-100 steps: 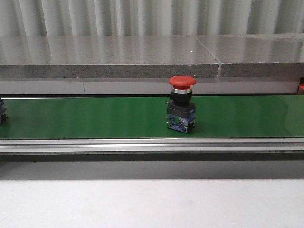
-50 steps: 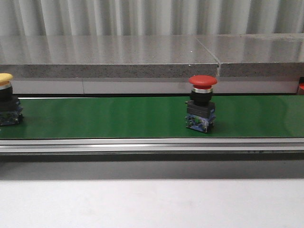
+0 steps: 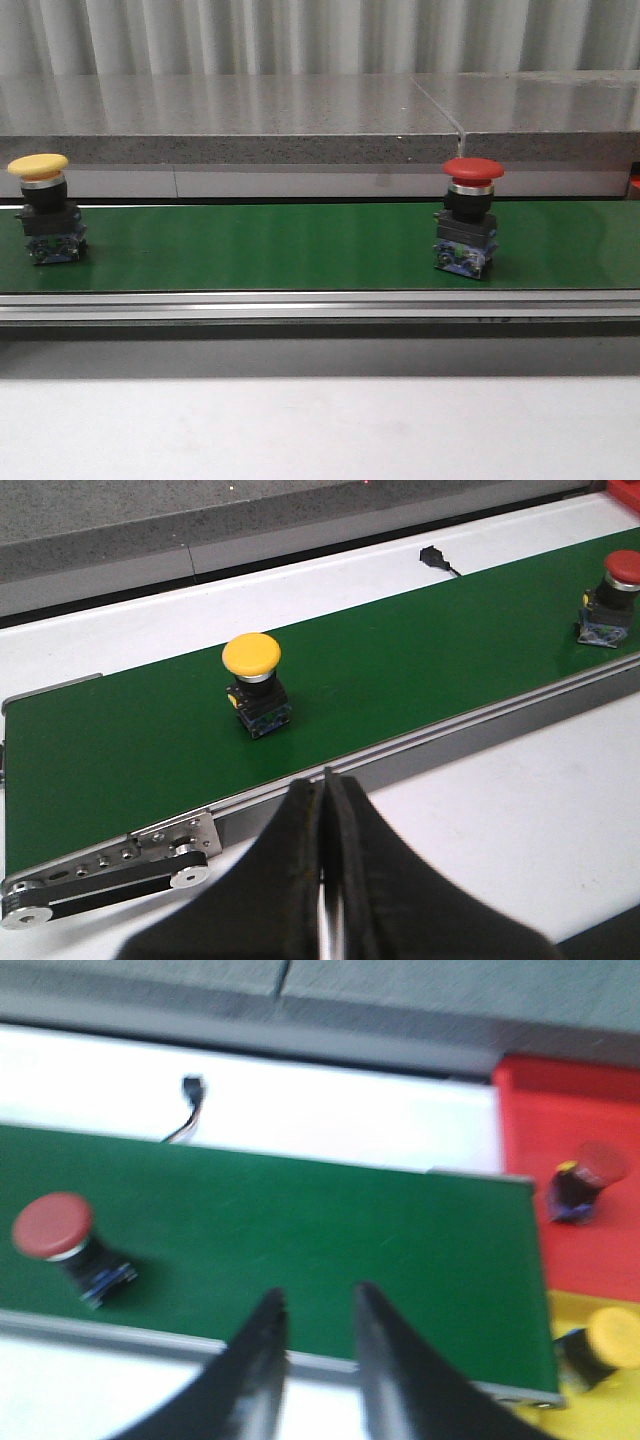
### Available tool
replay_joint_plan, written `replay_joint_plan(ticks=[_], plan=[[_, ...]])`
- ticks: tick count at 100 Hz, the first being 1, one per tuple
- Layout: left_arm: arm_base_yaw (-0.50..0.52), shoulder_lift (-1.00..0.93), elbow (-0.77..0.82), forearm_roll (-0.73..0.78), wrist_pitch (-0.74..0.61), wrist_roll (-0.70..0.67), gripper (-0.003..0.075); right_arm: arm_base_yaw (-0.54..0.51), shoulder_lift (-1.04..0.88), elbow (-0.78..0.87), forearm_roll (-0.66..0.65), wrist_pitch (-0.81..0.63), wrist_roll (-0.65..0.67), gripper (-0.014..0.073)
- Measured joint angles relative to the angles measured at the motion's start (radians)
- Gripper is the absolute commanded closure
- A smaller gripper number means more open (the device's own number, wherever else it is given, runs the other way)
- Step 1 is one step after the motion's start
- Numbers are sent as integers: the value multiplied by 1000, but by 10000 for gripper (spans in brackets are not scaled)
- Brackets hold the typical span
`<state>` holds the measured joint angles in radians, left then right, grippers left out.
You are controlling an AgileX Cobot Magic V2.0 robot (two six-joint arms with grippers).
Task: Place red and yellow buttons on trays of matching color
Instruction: 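Move the right gripper down to the red button at the belt's end, then grasp the red button with the right gripper and lift it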
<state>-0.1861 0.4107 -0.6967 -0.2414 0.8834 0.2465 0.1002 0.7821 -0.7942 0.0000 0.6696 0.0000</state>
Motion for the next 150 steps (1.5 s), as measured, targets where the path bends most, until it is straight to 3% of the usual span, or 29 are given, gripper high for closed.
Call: replay_joint_plan(ticks=[6,13,48,70,90,98,120,150], plan=[[0,0,0,0,0,0,741,30,53,-46,8,52,0,-3],[0,0,0,0,0,0,741,62,122,-94,19,108,0,-64],[0,0,0,0,0,0,741,160,455,-298,115,301,-68,-60],[0,0,0,0,2,0,741,162,600,-351,142,309,-121,-60],[0,0,0,0,2,0,741,162,686,-353,144,230,-130,-57],[0,0,0,0,2,0,741,162,714,-354,144,208,-132,-8],[0,0,0,0,2,0,741,162,758,-355,144,186,-134,294],[0,0,0,0,2,0,741,134,727,-359,144,174,-130,305]])
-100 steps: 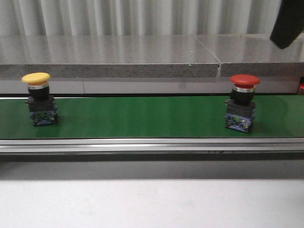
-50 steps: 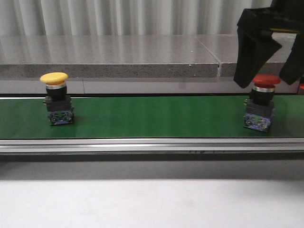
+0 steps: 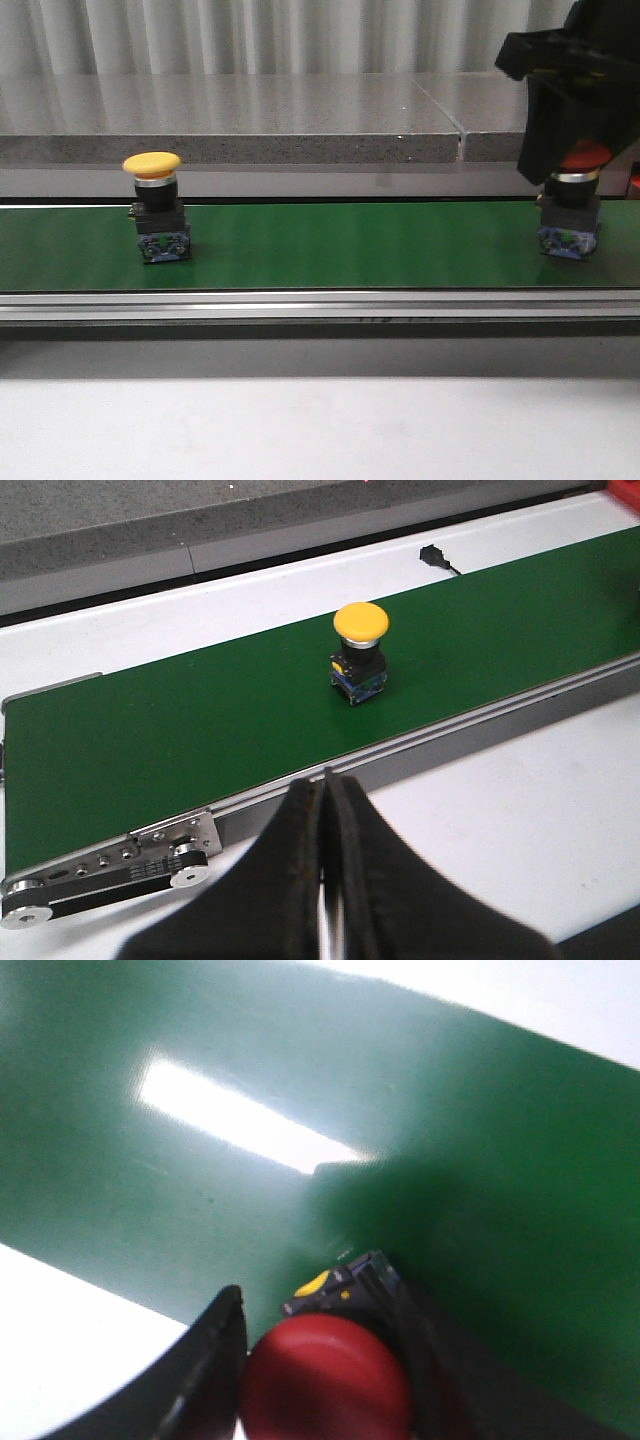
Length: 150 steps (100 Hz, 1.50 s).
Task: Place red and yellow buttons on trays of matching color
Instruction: 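Grasp the red button with the right gripper and lift it, then carry the red button into the red tray and open the right gripper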
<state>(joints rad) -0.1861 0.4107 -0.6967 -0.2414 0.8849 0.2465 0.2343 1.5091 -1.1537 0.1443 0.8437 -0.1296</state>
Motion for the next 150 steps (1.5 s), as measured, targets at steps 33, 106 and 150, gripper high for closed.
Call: replay_joint_plan(ticks=[33,106,150], plan=[[0,0,0,0,0,0,741,-237,-123,0,0,-35,2,305],[0,0,0,0,2,0,741,-691,-79,0,-4,-117,176,305],[0,0,0,0,2,0,741,-728,85,-47,91,-159,187,305]])
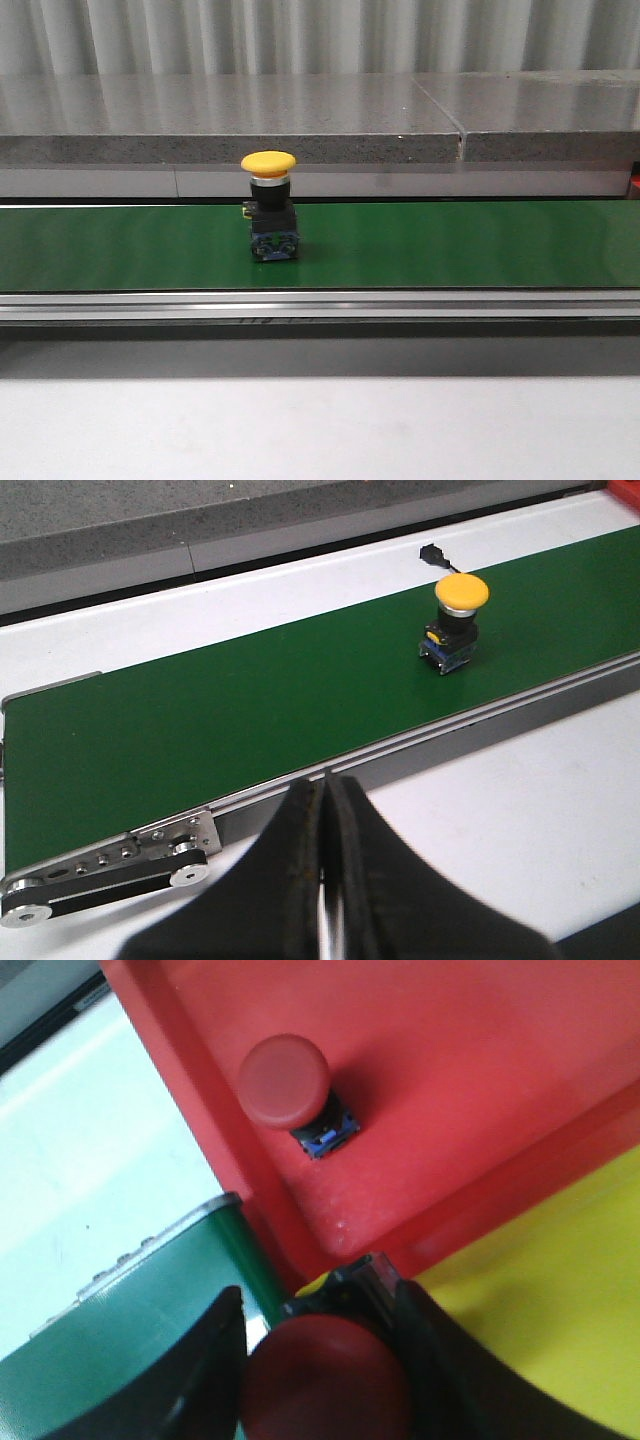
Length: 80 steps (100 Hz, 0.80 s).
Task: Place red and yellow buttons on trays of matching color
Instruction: 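Carry the red button into the red tray and open the right gripper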
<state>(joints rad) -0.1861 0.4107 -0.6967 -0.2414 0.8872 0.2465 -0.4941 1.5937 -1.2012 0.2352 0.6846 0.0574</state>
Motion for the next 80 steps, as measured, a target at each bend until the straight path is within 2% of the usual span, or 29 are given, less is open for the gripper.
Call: replay_joint_plan(ticks=[22,80], plan=[[0,0,0,0,0,0,741,0,70,-50,8,-20,0,305],[0,0,0,0,0,0,741,0,222,-54,81,-141,0,305]])
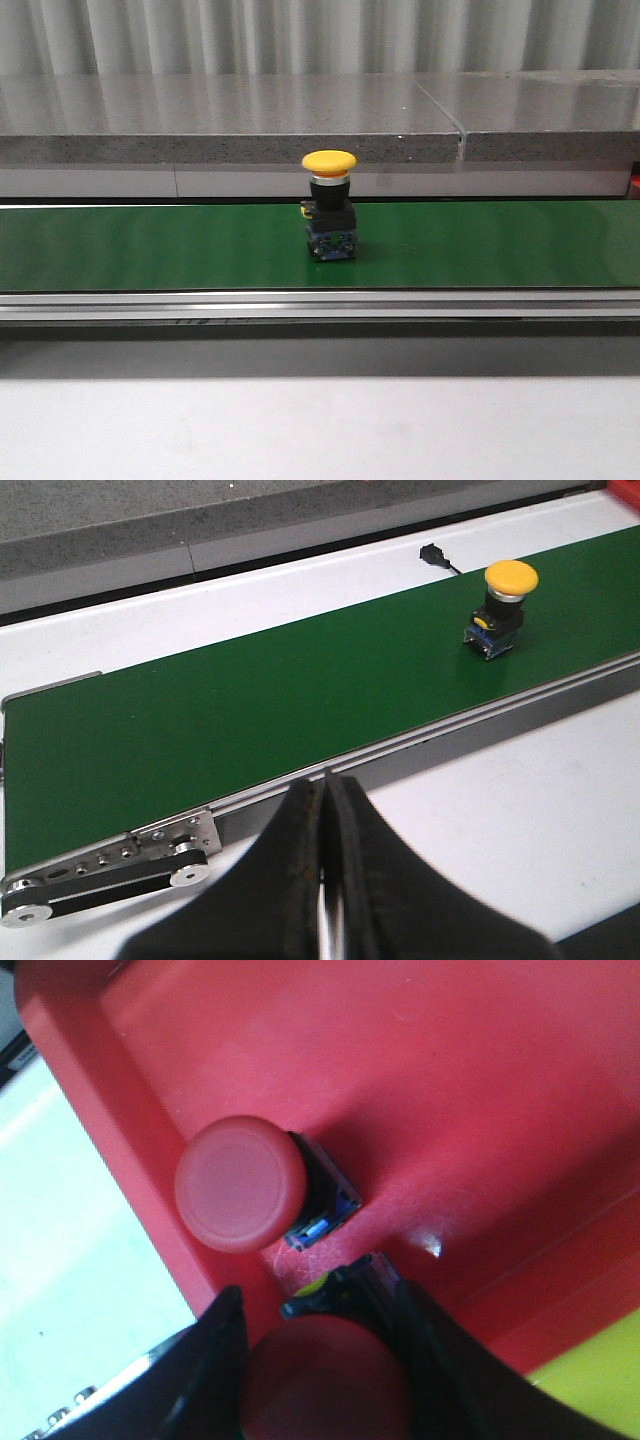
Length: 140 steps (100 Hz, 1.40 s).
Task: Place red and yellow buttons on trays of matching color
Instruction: 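Carry the red button into the red tray and open the right gripper, then move the right gripper down to the yellow button at the belt's end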
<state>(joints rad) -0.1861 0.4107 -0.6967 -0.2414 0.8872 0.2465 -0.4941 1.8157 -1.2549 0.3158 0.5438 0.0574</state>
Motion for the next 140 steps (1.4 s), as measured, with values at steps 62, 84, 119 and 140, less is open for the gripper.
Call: replay_joint_plan(ticks=[62,84,119,140], plan=[[0,0,0,0,0,0,741,0,12,-3,7,-2,-14,44],[0,0,0,0,0,0,741,0,-133,50,7,-4,-57,44],[0,0,0,0,0,0,741,23,-421,172,7,44,-119,44],[0,0,0,0,0,0,741,67,-557,205,7,140,-133,44]])
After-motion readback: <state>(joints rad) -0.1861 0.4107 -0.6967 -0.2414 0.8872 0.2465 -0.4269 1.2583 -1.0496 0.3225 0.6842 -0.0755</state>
